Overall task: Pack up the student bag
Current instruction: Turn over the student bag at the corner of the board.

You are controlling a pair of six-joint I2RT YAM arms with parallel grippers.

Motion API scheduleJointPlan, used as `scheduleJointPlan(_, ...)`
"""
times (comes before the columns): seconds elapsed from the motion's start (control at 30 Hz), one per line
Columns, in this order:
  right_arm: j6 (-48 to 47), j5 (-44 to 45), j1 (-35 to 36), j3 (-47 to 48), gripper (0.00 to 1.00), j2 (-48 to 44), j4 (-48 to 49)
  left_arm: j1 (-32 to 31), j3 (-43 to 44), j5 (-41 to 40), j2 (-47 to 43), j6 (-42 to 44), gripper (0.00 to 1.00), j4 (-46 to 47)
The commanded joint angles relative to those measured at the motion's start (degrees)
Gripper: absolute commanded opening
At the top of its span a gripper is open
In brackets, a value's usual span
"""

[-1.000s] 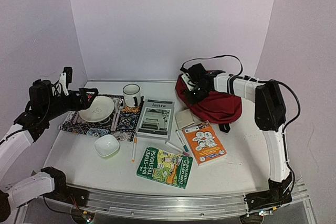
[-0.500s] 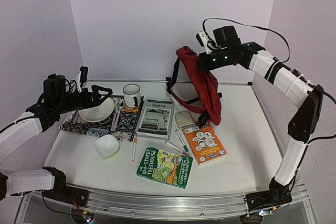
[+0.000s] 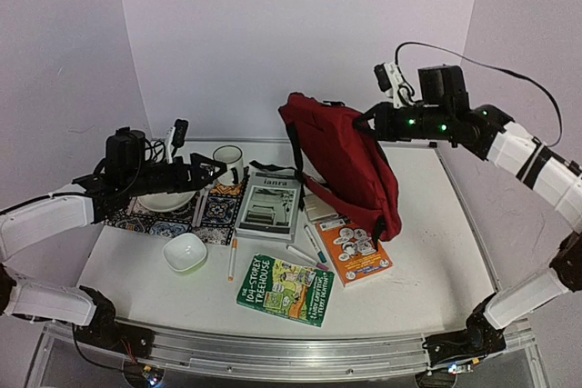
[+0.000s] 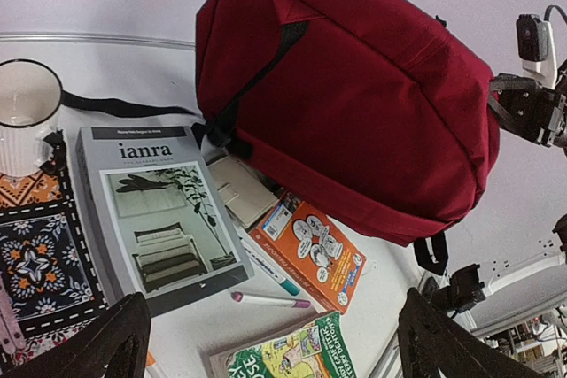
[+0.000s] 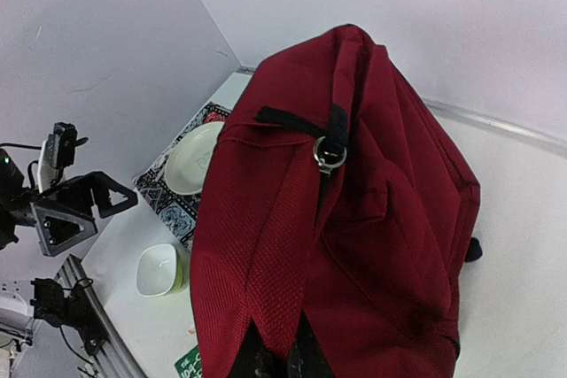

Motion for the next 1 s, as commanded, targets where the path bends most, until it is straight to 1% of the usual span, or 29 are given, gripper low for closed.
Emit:
scheduleJointPlan(0.0,6.52,10.94,0.2,-13.45,0.0,-10.85,9.47,-4.13,4.02,-1.77,2.71,0.53,0.98,4.02)
scheduleJointPlan(0.2,8.05,31.92,0.17,-25.95,0.0,-20.02,4.68,-6.69,5.1,-3.28,5.6,1.23,0.98,4.31)
scheduleJointPlan(0.33,8.23,43.23,-0.04,-27.37,0.0,-21.89,-1.09,-7.49,5.83,-3.37,7.08,1.55,0.98,4.36)
scheduleJointPlan(0.43,8.63,48.72,-1.07,-27.1,0.07,-20.87,-5.65,-7.8,5.59,-3.86,7.47,1.52,0.98,4.34)
scheduleJointPlan(0.53,8.74,51.07,-3.48,-26.87,0.13,-18.56,-8.94,-7.87,4.94,-4.12,7.44,1.55,0.98,4.25)
scheduleJointPlan(0.6,9.09,49.97,-6.45,-26.38,0.17,-16.53,-10.87,-7.85,4.53,-4.44,7.13,1.72,0.98,4.27)
scheduleJointPlan(0.63,9.1,49.38,-8.47,-26.21,0.22,-15.76,-11.52,-7.85,4.28,-4.63,6.96,1.89,0.98,4.25)
scheduleJointPlan(0.7,8.45,48.51,-10.32,-25.76,0.32,-14.57,-12.32,-7.85,3.92,-4.79,6.6,2.03,0.98,4.16)
scheduleJointPlan(0.77,6.16,48.44,-10.62,-25.1,0.4,-14.18,-12.47,-7.85,3.63,-5.22,6.19,2.27,0.99,4.07)
scheduleJointPlan(0.87,1.63,47.09,-10.61,-21.94,0.54,-13.08,-14.58,-7.86,3.0,-6.22,5.43,2.85,0.99,3.46)
scheduleJointPlan(0.97,-1.88,46.88,-10.62,-17.52,0.63,-11.73,-18.32,-7.88,2.77,-7.22,5.02,3.64,0.99,2.79)
